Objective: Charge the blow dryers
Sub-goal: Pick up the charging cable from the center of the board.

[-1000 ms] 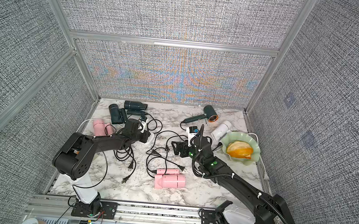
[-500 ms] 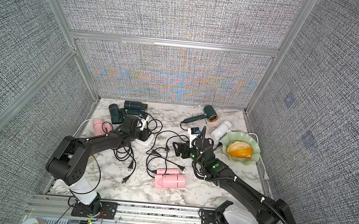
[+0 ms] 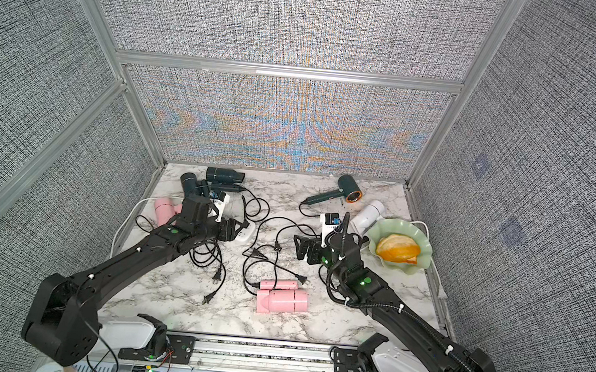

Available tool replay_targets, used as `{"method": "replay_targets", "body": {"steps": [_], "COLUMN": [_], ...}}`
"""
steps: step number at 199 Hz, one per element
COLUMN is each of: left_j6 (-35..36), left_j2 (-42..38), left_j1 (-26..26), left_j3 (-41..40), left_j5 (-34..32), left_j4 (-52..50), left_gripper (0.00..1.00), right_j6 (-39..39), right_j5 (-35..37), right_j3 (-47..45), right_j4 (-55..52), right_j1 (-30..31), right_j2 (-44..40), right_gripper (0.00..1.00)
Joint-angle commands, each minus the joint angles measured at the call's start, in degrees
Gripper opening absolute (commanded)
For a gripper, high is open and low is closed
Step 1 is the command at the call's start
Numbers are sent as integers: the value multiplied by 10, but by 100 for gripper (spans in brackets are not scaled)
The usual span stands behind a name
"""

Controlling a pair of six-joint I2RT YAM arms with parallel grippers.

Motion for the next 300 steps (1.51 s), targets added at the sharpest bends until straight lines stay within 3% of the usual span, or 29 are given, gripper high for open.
{"method": "replay_targets", "body": {"steps": [1, 20, 33, 57, 98, 112, 158, 229, 265, 300], "left_j6": [-66, -100, -123, -164, -186, -191, -142, -69, -17, -25], "left_j2": [-27, -48, -62, -97, -172, -180, -148, -93, -94, -120], "left_j1": [1, 1, 1, 2, 15, 36, 107, 260, 294, 305], "left_j3": [-3, 0, 4, -5, -44, -54, -45, -19, -24, -35], "left_j5": [-11, -54, -76, -81, -147, -145, -53, 121, 142, 162], "left_j4": [-86, -153, -193, -220, -193, -180, -142, -92, -98, -91], "left_gripper": [71, 79, 86, 99, 100, 100, 100, 99, 100, 100], "right_j6": [41, 9, -35, -32, -6, 13, 73, 165, 194, 205], "right_j5": [79, 67, 14, -34, -128, -155, -155, -102, -103, -113], "right_j3": [26, 46, 41, 52, 60, 55, 57, 163, 239, 287], "right_j4": [-49, -78, -60, -63, -35, -16, 48, 68, 71, 71], "right_j1": [1, 0, 1, 1, 1, 6, 57, 156, 178, 184], "right_j2": [-2, 7, 11, 37, 76, 96, 155, 328, 413, 478], "right_gripper": [99, 99, 99, 99, 98, 92, 77, 57, 50, 43]}}
